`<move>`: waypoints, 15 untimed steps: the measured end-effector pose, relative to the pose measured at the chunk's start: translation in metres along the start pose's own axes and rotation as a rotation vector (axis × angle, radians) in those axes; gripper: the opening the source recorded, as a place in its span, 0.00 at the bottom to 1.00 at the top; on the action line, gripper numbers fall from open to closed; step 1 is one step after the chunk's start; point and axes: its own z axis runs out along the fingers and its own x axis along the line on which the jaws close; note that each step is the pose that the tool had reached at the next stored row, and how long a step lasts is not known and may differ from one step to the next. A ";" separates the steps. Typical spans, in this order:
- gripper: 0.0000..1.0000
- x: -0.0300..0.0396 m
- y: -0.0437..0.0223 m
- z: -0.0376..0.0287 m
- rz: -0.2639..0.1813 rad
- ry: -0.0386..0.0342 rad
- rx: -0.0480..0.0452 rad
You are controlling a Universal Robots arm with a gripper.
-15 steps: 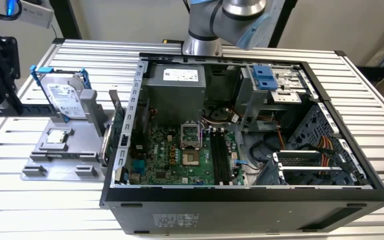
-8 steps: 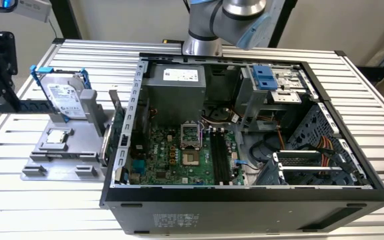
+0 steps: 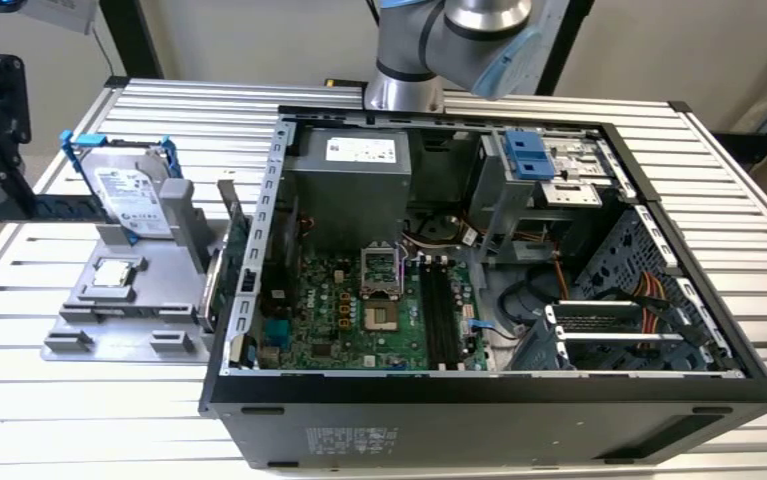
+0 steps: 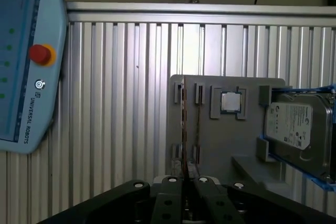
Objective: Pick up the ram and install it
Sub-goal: 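Pick up the ram and move it above insertion slot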
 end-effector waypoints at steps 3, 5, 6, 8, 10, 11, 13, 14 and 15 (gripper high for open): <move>0.00 0.0000 0.0001 -0.0016 0.000 -0.0002 0.0002; 0.00 0.0001 0.0001 -0.0025 0.000 -0.0002 0.0002; 0.00 0.0000 0.0001 -0.0031 0.000 -0.0001 0.0001; 0.00 0.0001 0.0001 -0.0037 0.000 -0.0001 0.0001; 0.00 0.0001 0.0001 -0.0042 0.000 -0.0002 0.0002; 0.00 0.0001 0.0001 -0.0045 0.000 -0.0002 0.0002; 0.00 0.0001 0.0002 -0.0050 0.000 -0.0002 0.0002; 0.00 0.0001 0.0001 -0.0050 0.000 -0.0003 0.0003; 0.00 0.0001 0.0002 -0.0052 0.000 -0.0001 0.0001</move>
